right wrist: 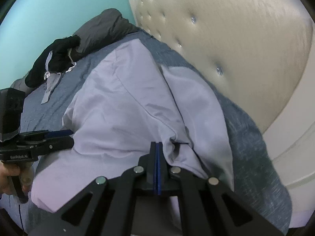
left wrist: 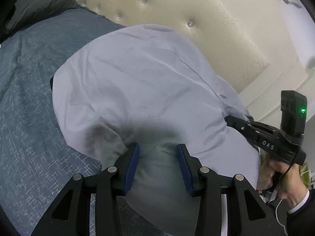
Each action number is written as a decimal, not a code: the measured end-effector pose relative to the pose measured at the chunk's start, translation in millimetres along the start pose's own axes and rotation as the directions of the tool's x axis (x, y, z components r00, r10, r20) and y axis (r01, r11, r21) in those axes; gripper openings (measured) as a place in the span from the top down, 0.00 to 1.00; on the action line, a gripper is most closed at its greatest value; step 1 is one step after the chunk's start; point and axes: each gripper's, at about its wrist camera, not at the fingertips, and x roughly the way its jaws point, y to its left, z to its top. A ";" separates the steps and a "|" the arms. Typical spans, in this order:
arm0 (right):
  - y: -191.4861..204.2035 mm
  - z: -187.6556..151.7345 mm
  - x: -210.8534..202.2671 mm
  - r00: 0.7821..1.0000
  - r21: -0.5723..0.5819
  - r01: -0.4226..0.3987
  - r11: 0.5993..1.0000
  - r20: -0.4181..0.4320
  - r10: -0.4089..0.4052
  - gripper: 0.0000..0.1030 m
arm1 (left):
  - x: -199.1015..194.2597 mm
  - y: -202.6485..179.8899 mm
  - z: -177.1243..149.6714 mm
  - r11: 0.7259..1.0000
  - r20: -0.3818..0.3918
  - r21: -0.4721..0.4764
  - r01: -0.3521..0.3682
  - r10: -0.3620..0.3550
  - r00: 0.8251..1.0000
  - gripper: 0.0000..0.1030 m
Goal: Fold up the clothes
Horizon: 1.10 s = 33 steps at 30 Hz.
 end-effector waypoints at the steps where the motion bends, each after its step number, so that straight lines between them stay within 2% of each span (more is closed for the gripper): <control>1: 0.2 1.9 -3.4 1.000 0.002 -0.005 1.000 0.007 0.005 1.00 | -1.7 -3.1 0.2 1.000 0.003 0.008 0.000 0.000 1.000 0.57; 5: -0.9 10.7 -34.0 0.995 0.039 -0.050 0.998 0.090 0.047 1.00 | -8.5 -15.6 0.8 0.999 0.016 0.042 -0.001 0.001 1.000 0.57; 8: 5.3 20.6 -53.5 0.988 0.016 -0.073 0.997 0.139 0.070 1.00 | -13.6 -24.9 1.2 0.998 0.025 0.067 -0.002 0.001 1.000 0.57; 15: -20.1 11.8 -27.0 0.998 0.097 0.001 0.995 0.056 -0.007 1.00 | 5.2 -54.7 -7.2 0.991 -0.046 0.136 0.003 0.003 0.999 0.57; 22: -35.0 -4.1 -3.2 0.999 0.177 -0.036 0.984 0.036 0.030 1.00 | 10.2 -48.9 -10.6 0.990 -0.046 0.138 0.004 0.003 0.999 0.57; 24: -34.2 -2.7 -7.9 0.999 0.178 -0.036 0.983 0.040 0.029 1.00 | 1.0 -47.8 -7.3 0.991 -0.023 0.137 -0.002 0.005 1.000 0.57; 29: -16.0 14.2 -40.0 0.989 0.142 -0.077 0.987 0.135 0.058 1.00 | -12.7 -36.4 2.5 0.992 0.013 0.122 -0.025 0.024 1.000 0.57; 33: 16.2 43.7 -34.6 0.995 0.038 -0.047 0.998 0.094 0.044 1.00 | -9.2 -22.1 5.0 0.997 0.008 0.073 -0.035 0.034 0.999 0.57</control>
